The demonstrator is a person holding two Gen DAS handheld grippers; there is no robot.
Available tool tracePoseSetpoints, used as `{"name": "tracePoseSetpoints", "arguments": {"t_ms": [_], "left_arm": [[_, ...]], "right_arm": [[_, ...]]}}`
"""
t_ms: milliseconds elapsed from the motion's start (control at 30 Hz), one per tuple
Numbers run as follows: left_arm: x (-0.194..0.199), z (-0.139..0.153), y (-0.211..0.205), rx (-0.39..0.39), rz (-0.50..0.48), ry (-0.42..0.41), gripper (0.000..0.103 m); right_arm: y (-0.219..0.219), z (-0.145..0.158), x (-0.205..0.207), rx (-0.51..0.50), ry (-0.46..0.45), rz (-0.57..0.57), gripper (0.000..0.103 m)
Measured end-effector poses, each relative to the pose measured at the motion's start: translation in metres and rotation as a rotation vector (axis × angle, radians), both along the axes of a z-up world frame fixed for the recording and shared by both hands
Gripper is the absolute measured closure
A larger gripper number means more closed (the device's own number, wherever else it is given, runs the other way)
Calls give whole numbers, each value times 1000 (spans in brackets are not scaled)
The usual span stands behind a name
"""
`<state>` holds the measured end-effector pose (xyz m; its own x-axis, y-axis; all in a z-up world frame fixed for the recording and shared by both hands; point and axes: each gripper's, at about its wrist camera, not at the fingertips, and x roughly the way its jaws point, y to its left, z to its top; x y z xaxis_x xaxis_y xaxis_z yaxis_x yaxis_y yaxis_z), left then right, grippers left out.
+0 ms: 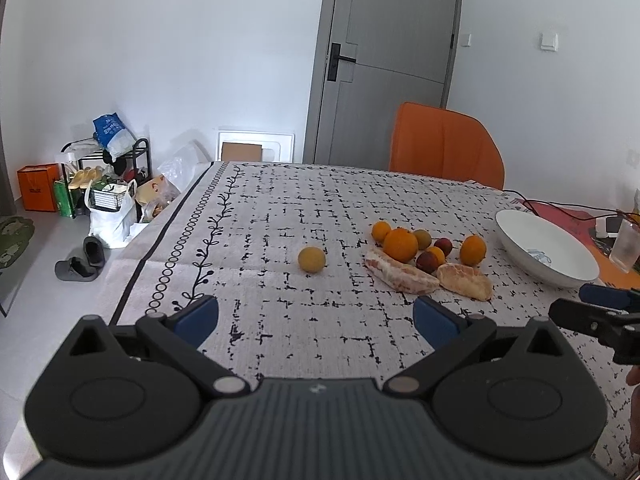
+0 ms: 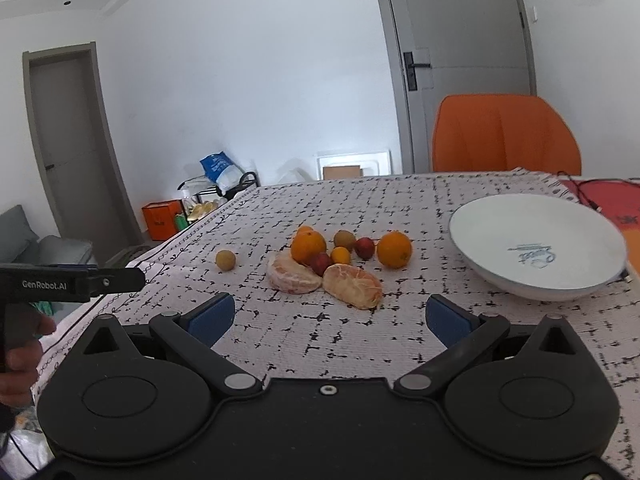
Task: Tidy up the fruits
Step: 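Move the left tool to the yellow apricot while the right tool approaches the peeled orange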
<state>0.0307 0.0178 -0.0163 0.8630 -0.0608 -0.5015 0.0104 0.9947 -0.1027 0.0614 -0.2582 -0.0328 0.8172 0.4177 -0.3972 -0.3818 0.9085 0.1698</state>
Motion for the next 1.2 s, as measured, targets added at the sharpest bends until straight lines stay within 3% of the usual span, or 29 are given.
{"name": "tracePoseSetpoints", "arguments": {"t_ms": [200, 467, 700, 867, 1200], "left_arm": [[12, -3, 4, -16, 8, -6, 2], [33, -5, 8, -40, 23, 2, 17], [51, -5, 8, -44, 25, 2, 36], [66, -9, 5, -32, 25, 10, 47], [100, -22, -2, -28, 7, 61, 54]], "right_arm": [[3, -4, 18, -8, 29, -4, 0], [4, -1, 41, 0, 16, 28, 1], [8, -1, 66, 2, 44, 67, 22], [7, -3, 85, 14, 74, 90, 29], [10, -15, 112, -1, 105, 114, 44]]}}
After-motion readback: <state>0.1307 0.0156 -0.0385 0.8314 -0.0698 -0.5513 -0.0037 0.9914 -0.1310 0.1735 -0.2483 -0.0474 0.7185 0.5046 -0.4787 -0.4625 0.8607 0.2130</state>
